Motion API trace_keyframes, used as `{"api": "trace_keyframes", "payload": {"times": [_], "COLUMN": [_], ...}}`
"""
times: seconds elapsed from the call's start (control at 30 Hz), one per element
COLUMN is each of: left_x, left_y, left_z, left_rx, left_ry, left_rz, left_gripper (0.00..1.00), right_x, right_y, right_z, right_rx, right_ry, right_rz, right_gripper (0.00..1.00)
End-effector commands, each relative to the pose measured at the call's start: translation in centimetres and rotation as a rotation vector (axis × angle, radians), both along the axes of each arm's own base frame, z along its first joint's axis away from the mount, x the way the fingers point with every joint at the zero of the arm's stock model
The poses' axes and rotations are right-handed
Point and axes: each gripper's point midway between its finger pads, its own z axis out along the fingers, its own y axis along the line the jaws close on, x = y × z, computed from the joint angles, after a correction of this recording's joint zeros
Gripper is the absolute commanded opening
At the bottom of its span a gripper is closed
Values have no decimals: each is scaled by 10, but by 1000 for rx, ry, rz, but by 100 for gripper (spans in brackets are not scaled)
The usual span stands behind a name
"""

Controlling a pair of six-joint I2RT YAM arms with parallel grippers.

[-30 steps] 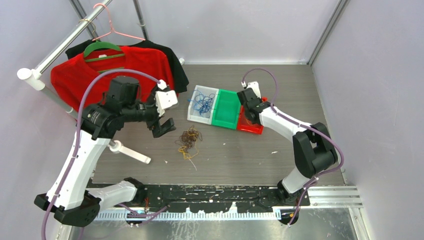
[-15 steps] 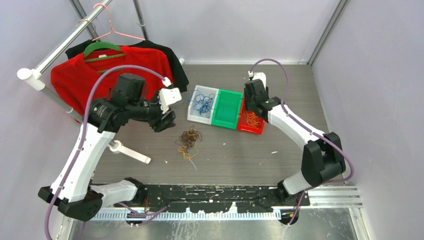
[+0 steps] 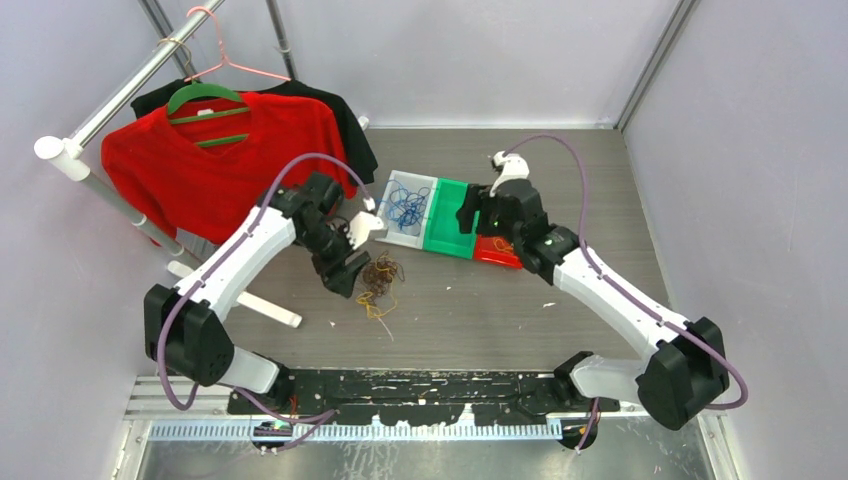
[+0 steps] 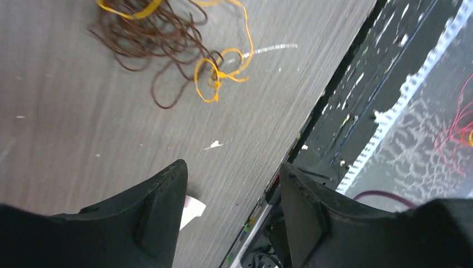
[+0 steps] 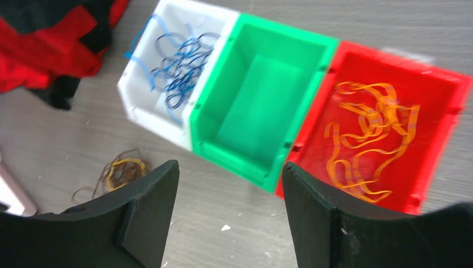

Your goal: Untangle the cables

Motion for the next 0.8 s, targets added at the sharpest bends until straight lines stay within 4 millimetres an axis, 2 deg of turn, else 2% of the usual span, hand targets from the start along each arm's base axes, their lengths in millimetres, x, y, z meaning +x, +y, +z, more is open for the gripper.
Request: {"api": "trace_keyframes", "payload": {"times": [0.0,0.13,0.3,0.43,0.63,0.7,0.77], "left_x": [-4,-8,-4,12,26,27,26], "left_y": [-2,-2,-13,-22,-26,-25,-22], "left_z": [-20,-51,-73,-85,-97,-98,-96], "left_rx": [-35,-34,-51,-9,-1,7,24], "left_ry": [-44,-26,-63,-105,-160,-169,-174], "left_rz": [-56,-36,-36,-11,-24,-40,-59], "left_gripper": [59,51,48,58,58,52,39], "right_x": [-11,-16,-19,-24,-28,-28,-27], "right_y": [42,61,73,79,80,81,82], "right_z": [-3,-18,-22,-27,-31,-31,-28], "right_rx": [92,178,199,192,195,201,209], "right_ry": [-27,31,21,22,30,32,24], "right_rz": [109,135,154,167,160,163,163], "right_gripper": [69,62,58,58,57,57,55]}}
